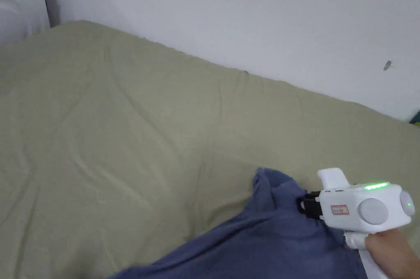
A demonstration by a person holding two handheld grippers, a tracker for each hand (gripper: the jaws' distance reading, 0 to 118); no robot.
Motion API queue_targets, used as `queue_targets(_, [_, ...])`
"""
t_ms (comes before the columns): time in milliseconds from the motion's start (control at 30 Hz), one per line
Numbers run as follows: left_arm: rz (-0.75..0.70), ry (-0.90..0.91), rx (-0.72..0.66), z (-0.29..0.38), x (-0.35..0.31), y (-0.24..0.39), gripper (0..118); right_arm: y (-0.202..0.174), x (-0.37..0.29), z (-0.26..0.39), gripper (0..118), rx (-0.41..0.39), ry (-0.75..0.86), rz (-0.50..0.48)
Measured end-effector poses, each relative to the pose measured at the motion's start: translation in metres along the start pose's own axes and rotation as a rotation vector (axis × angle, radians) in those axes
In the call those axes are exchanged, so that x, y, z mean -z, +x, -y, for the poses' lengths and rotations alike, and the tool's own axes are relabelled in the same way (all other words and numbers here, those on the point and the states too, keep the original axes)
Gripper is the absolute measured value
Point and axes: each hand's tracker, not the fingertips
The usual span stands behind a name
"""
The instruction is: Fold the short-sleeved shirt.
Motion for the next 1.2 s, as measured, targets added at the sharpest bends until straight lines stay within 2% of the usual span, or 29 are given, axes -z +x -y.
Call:
queue_targets(133, [0.025,0.042,-0.023,-0.025,-0.011,-0.001,4,-0.002,-0.102,-0.006,6,0.068,0.123,0.015])
queue_targets(167, [0.048,0.057,-0.031,-0.037,-0.016,0.001,4,0.003,-0.133,-0.011,6,0.085,0.145,0.048])
queue_targets(300, [0.092,0.176,0.026,-0.096,-0.037,0.024,3,0.02,-0.23,-0.037,6,0.058,0.264,0.125])
queue_targets(500, [0.135,0.333,0.096,-0.209,-0.063,0.068,3,0.051,-0.373,-0.077,6,0.124,0.464,0.254])
queue_targets(633, [0.156,0.472,0.099,-0.283,-0.094,0.102,2,0.059,-0.447,-0.105,6,0.104,0.579,0.361])
queue_targets(667, [0.143,0.507,0.113,-0.302,-0.102,0.111,2,0.061,-0.463,-0.114,6,0.107,0.613,0.361])
queue_targets(833, [0.184,0.621,0.093,-0.388,-0.14,0.145,2,0.065,-0.517,-0.153,6,0.123,0.732,0.402])
queue_targets(933, [0.099,0.678,0.167,-0.433,-0.158,0.17,2,0.072,-0.541,-0.176,6,0.172,0.803,0.398])
queue_targets(1200, [0.027,0.721,0.189,-0.498,-0.159,0.216,2,0.088,-0.53,-0.215,6,0.157,0.83,0.453])
